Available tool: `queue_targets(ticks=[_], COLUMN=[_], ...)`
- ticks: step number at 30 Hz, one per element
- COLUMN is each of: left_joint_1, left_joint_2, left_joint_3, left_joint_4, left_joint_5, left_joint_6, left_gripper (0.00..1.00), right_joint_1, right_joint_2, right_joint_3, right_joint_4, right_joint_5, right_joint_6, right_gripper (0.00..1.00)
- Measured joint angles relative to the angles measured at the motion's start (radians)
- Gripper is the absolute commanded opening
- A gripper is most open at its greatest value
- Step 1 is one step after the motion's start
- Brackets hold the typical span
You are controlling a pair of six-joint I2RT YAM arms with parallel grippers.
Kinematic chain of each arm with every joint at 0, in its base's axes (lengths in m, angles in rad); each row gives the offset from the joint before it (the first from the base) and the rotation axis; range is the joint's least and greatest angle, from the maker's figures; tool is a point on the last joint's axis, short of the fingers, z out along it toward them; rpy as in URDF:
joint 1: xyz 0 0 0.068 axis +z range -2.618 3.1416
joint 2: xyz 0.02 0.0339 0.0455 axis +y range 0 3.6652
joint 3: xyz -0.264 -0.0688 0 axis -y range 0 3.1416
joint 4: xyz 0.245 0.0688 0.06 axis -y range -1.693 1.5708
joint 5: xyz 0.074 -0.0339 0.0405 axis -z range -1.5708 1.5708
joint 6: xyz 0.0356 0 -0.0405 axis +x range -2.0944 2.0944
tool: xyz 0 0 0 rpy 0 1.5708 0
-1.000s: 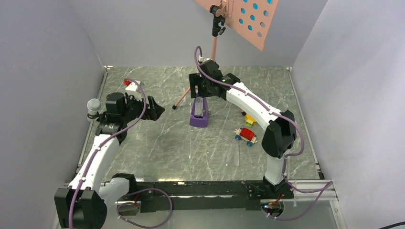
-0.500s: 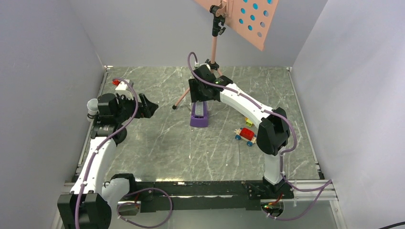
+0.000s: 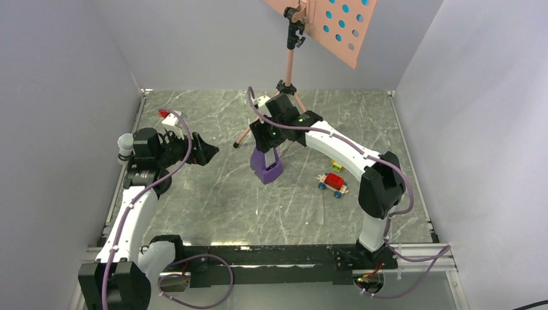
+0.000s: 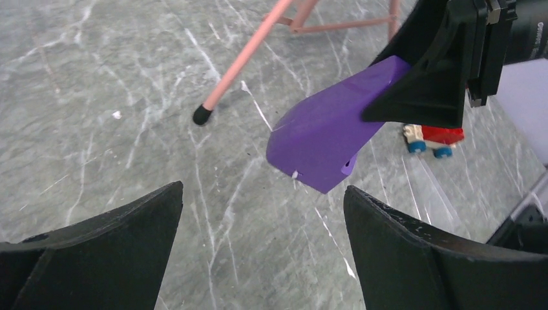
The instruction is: Pack up the instrument practice props
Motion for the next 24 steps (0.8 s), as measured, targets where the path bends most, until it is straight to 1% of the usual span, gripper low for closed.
queue_targets(ticks=[4,7,8,9,11,12,13,14,19,24], left_joint_1=[-0.006,-0.026,-0.035,-0.049,-0.080,-0.096,-0.113,-0.125,-0.197,-0.285], left_joint_2=[0.016,0.032,0.037,0.040,0.045,0.047,0.047,0.048,0.059,0.138], left_joint_3=[0.002,0.011,0.016,0.021,0.034,0.037,0.040,0.042,0.047,0.105], left_joint_4=[-0.032,-0.090,-0.108,-0.126,-0.155,-0.166,-0.175,-0.182,-0.186,-0.193], left_joint_5=[0.101,0.169,0.184,0.196,0.221,0.231,0.242,0.251,0.286,0.296], left_joint_6=[0.117,0.243,0.275,0.311,0.379,0.407,0.436,0.455,0.548,0.655], left_gripper=[0.99,0.99,0.99,0.99,0.99,0.99,0.99,0.99,0.99,0.99], right_joint_1=[0.000,0.003,0.004,0.006,0.009,0.011,0.011,0.011,0.010,-0.016], right_joint_2=[-0.044,-0.073,-0.079,-0.085,-0.093,-0.096,-0.099,-0.103,-0.161,-0.311], right_joint_3=[-0.057,-0.092,-0.101,-0.107,-0.119,-0.122,-0.124,-0.124,-0.098,-0.083], right_joint_4=[0.006,0.003,0.001,-0.001,-0.003,-0.004,-0.008,-0.009,-0.026,-0.030], right_joint_5=[-0.172,-0.275,-0.303,-0.327,-0.367,-0.378,-0.399,-0.417,-0.450,-0.486], right_joint_6=[-0.163,-0.266,-0.294,-0.321,-0.360,-0.372,-0.386,-0.390,-0.423,-0.455], right_gripper=[0.31,0.31,0.38,0.47,0.73,0.88,0.98,1.00,1.00,0.99])
